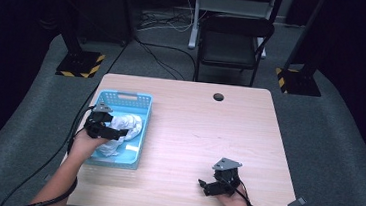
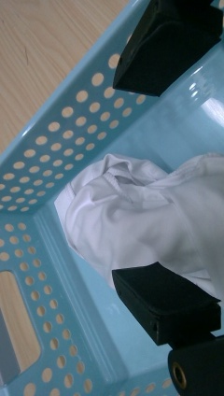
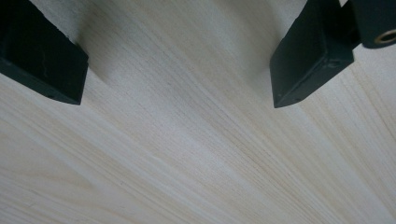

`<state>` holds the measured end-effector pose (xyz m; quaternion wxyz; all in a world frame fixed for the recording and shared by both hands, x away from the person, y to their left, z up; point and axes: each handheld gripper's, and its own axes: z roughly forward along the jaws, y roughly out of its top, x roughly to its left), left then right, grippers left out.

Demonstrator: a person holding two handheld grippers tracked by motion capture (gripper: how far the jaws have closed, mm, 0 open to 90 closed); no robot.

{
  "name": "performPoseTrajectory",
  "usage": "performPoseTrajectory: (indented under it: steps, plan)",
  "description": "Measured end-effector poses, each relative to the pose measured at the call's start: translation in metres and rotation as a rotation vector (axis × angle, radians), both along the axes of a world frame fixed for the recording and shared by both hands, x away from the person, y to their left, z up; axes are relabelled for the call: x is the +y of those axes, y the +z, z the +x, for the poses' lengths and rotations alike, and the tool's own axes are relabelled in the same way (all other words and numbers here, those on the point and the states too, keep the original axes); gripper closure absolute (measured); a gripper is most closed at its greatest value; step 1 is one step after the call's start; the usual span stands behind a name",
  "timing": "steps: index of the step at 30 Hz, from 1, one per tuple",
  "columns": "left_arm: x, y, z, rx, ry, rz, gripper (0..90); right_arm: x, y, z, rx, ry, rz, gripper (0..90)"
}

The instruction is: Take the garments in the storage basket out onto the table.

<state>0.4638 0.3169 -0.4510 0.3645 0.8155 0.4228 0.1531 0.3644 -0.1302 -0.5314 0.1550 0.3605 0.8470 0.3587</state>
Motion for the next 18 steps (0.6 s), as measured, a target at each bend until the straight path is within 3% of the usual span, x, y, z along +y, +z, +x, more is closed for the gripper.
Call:
performPoseTrajectory:
  steps: [18]
  plan:
    - [-0.003,-0.008,0.014,0.039,-0.006,0.044,8.5,0.000,0.000,0.000,0.000,0.000,0.000,3.7]
